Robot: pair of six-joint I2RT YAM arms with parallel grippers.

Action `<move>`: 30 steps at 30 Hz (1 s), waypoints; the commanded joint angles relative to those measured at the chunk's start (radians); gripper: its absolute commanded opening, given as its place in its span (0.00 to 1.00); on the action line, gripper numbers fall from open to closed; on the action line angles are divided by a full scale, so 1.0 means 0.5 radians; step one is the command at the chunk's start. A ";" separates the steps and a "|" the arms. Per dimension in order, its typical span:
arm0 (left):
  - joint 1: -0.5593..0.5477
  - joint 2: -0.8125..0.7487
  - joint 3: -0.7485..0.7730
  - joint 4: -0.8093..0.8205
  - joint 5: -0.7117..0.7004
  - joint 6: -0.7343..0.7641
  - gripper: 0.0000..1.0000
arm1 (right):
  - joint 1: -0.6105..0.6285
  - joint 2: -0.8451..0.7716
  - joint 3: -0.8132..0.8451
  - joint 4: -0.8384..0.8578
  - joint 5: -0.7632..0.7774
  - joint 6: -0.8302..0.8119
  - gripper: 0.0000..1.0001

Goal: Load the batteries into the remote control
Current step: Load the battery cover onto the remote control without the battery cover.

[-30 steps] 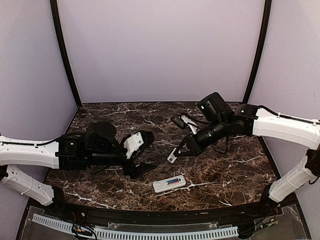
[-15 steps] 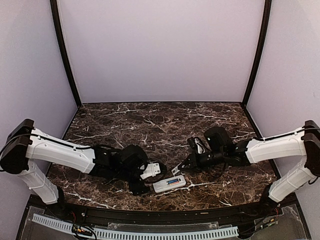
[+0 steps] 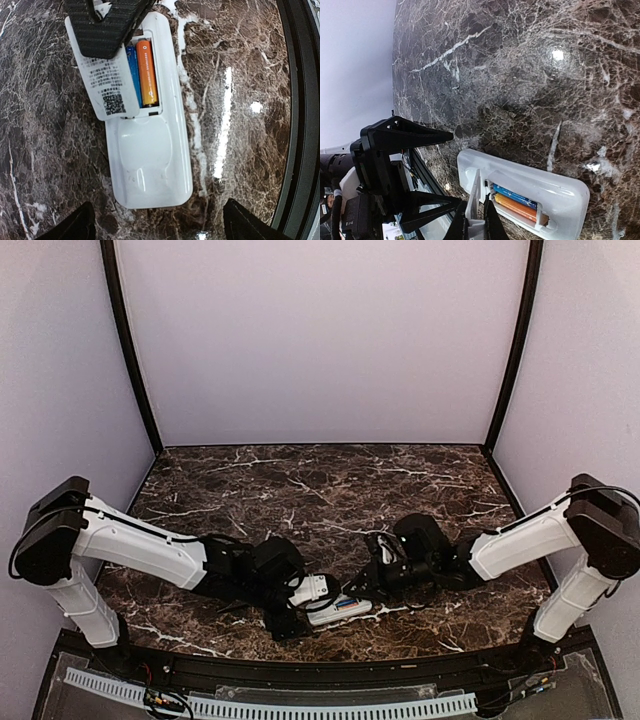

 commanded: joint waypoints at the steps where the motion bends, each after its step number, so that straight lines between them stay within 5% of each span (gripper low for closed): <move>1: -0.007 0.050 0.018 0.065 0.076 -0.056 0.87 | 0.019 0.023 -0.035 0.112 -0.006 0.035 0.00; 21: -0.007 0.148 0.054 0.079 0.089 -0.125 0.76 | 0.023 -0.059 -0.078 0.015 0.035 0.029 0.00; 30: -0.007 0.189 0.090 0.060 0.164 -0.201 0.59 | 0.051 -0.112 -0.080 -0.037 0.022 0.023 0.00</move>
